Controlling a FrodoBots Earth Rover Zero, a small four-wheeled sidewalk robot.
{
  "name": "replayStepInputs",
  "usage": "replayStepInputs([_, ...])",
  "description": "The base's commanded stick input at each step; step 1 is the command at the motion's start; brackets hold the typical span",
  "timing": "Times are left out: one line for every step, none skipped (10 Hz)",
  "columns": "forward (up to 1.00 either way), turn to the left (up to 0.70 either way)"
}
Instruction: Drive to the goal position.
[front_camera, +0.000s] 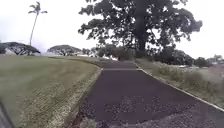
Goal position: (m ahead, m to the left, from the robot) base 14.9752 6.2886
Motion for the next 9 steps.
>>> replayStepInputs([0.70, 0.00])
replayStepInputs([0.70, 0.00])
replayStepInputs([0.70, 0.00])
replayStepInputs([0.70, 0.00])
replayStepInputs([0.70, 0.00])
replayStepInputs([0.70, 0.00])
replayStepInputs([0.70, 0.00])
replayStepInputs([0.70, 0.00])
replayStepInputs([0.70, 0.00])
